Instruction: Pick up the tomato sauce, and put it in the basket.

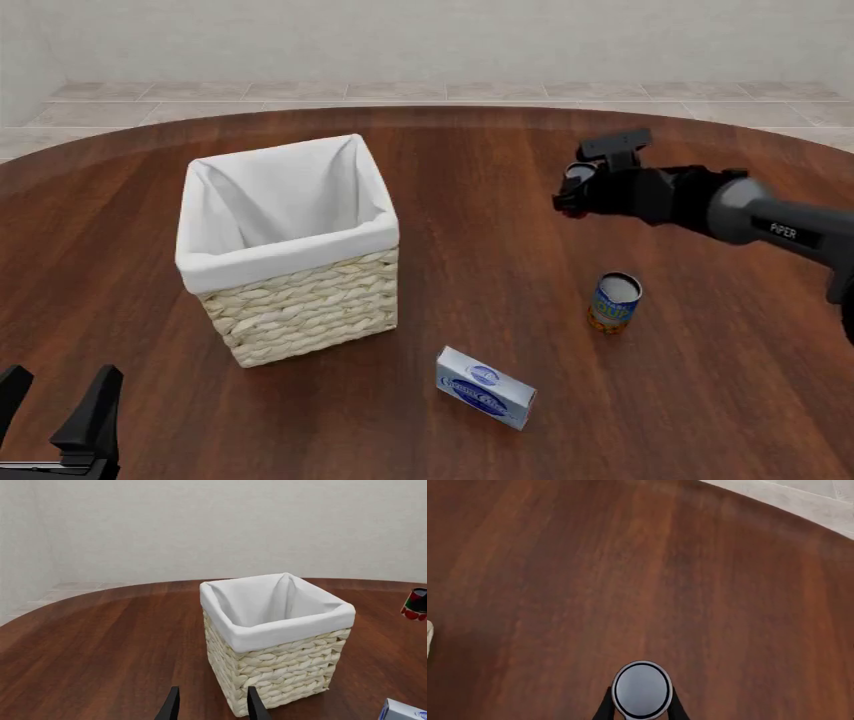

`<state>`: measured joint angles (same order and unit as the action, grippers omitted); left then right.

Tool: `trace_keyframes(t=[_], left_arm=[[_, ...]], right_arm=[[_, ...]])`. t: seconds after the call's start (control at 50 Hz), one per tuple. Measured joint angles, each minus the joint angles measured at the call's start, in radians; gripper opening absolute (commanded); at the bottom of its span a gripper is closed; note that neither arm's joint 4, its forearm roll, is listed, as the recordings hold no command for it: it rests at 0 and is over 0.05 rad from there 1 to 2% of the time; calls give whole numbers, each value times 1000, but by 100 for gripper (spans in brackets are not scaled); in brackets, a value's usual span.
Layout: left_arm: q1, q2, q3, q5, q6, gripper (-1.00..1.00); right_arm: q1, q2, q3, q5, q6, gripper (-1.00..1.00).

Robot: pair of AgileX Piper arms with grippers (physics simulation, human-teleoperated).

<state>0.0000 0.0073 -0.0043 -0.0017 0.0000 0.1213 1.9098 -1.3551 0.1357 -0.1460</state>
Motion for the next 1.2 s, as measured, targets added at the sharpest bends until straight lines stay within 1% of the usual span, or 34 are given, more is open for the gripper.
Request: trace_keyframes(t=[0.6, 0.96, 1.2], left_arm=[[0, 0, 0, 0, 0, 100], [0, 0, 0, 0, 0, 100], [0, 0, 0, 0, 0, 100]], right_arm=[[140, -195, -33, 68, -39, -100], [241, -270, -65, 116, -54, -100], [322, -309, -82, 143, -56, -100]])
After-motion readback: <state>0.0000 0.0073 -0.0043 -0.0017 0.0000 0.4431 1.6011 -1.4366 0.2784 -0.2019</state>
